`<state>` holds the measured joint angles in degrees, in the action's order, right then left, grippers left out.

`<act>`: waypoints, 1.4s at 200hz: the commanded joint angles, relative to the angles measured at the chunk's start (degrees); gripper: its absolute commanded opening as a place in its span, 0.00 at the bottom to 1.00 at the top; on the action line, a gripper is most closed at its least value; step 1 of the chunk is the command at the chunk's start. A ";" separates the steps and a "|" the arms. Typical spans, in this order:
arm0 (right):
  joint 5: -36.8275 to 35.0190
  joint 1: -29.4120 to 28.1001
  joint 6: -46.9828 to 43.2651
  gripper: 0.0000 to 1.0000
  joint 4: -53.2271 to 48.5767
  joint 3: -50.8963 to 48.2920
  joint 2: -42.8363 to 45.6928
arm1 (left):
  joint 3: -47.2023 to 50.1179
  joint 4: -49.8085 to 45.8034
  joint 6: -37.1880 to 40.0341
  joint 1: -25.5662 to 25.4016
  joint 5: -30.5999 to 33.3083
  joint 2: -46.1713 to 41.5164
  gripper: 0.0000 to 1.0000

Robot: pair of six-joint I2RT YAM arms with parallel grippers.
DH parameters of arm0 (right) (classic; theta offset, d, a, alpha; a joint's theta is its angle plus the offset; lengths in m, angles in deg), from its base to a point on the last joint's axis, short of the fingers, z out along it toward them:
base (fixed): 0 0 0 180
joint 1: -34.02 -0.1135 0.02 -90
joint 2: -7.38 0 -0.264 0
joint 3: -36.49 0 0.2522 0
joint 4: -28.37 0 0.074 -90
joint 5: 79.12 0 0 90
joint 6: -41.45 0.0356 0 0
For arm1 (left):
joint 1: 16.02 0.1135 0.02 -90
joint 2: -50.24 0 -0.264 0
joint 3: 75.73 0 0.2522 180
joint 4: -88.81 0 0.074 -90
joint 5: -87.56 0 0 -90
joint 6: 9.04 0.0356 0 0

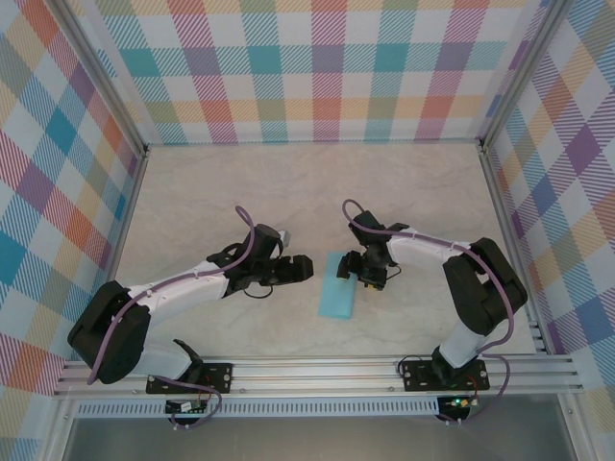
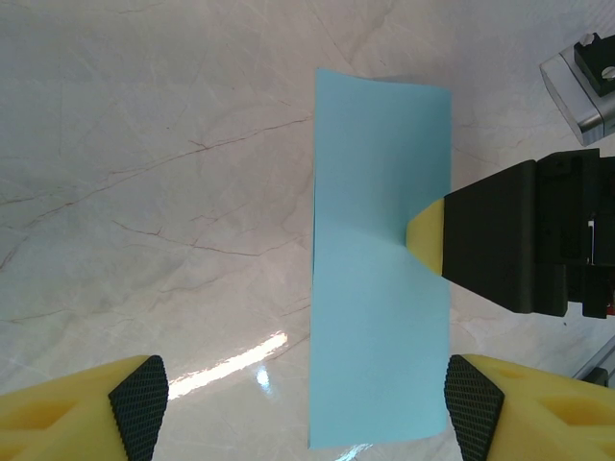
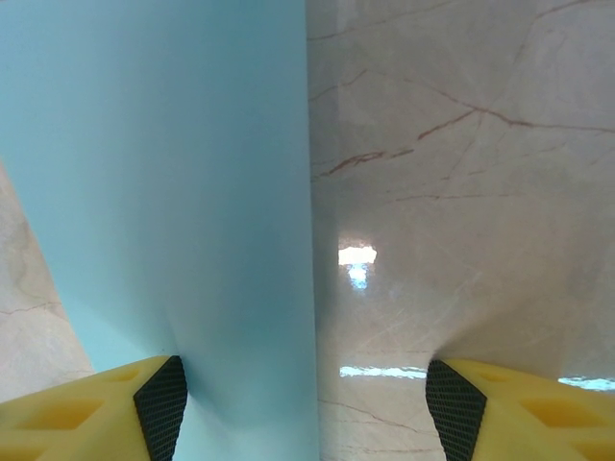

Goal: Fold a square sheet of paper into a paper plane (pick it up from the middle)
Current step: Hold the square sheet of paper at the center of the table.

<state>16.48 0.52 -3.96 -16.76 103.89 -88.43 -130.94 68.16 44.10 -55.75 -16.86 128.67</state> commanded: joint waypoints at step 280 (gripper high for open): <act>-5.27 -1.22 1.06 0.72 -0.53 -1.87 -5.13 | -14.61 0.07 -2.45 -8.70 0.06 22.54 0.01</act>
<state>14.28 -0.59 -2.86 -17.88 104.86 -89.44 -144.05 67.74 42.83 -63.64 -16.75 149.59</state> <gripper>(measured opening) 0.715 0.050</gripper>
